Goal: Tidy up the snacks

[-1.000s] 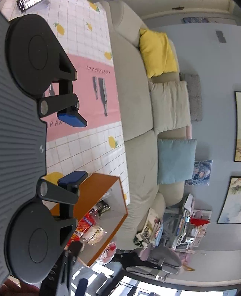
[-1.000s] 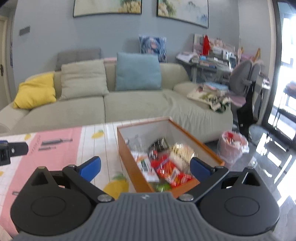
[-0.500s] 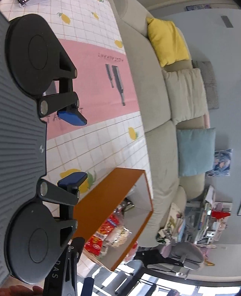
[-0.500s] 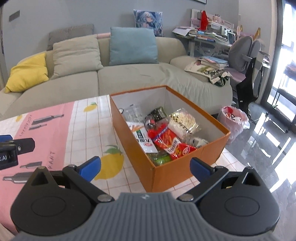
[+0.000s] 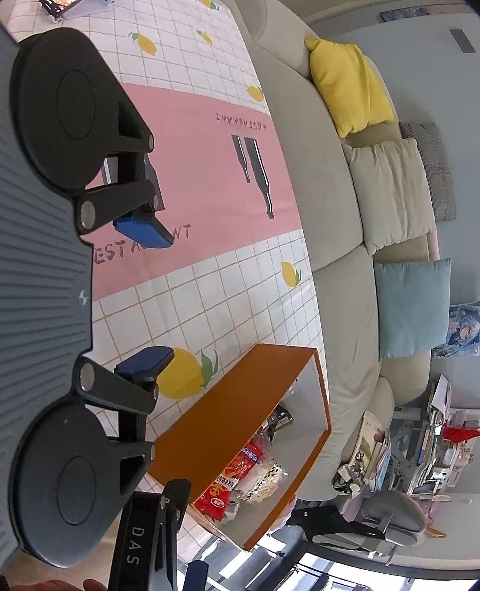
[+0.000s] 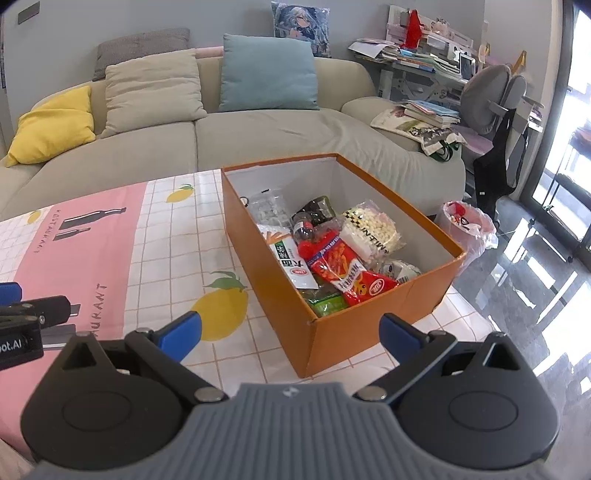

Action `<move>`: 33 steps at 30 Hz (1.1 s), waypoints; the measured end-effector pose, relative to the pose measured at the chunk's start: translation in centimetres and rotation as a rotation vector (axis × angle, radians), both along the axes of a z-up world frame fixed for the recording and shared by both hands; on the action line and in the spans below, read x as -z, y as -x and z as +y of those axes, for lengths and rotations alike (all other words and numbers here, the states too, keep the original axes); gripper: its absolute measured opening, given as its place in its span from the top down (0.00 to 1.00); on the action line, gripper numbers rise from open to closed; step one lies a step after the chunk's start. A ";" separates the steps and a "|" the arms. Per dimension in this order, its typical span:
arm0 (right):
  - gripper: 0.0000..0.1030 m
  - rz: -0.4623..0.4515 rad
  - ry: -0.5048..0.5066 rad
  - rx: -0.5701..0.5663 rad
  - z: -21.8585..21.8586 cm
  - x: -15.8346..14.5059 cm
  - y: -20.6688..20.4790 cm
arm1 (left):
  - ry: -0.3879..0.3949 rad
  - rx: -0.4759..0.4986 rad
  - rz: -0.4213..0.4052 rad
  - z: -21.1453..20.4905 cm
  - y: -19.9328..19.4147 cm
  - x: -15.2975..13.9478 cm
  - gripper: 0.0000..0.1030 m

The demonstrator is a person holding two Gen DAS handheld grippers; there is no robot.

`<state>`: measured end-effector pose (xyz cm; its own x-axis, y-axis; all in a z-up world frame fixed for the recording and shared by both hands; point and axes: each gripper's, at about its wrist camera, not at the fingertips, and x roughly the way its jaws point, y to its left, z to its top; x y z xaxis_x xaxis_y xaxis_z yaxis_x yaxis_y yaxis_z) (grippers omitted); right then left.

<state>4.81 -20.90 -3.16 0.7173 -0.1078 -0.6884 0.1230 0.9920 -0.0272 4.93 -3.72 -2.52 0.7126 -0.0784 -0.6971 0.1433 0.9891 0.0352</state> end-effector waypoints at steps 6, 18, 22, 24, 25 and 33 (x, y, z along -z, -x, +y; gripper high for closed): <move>0.03 -0.019 0.009 -0.017 0.5 -0.6 0.4 | 0.001 -0.009 -0.003 0.3 0.2 -0.3 0.30; 0.03 -0.023 0.022 -0.032 0.6 -0.9 0.5 | 0.009 -0.020 0.004 0.7 0.3 -0.4 0.30; 0.03 -0.029 0.019 -0.031 0.6 -1.0 0.7 | 0.010 -0.023 0.004 0.7 0.3 -0.4 0.30; 0.03 -0.026 0.017 -0.033 0.6 -0.9 0.7 | 0.012 -0.026 0.002 0.8 0.3 -0.5 0.30; 0.03 -0.025 0.017 -0.033 0.7 -0.9 0.6 | 0.012 -0.028 0.002 0.8 0.3 -0.4 0.30; 0.03 -0.034 0.032 -0.050 1.2 -1.1 0.9 | 0.026 -0.037 0.002 1.3 0.6 -0.4 0.30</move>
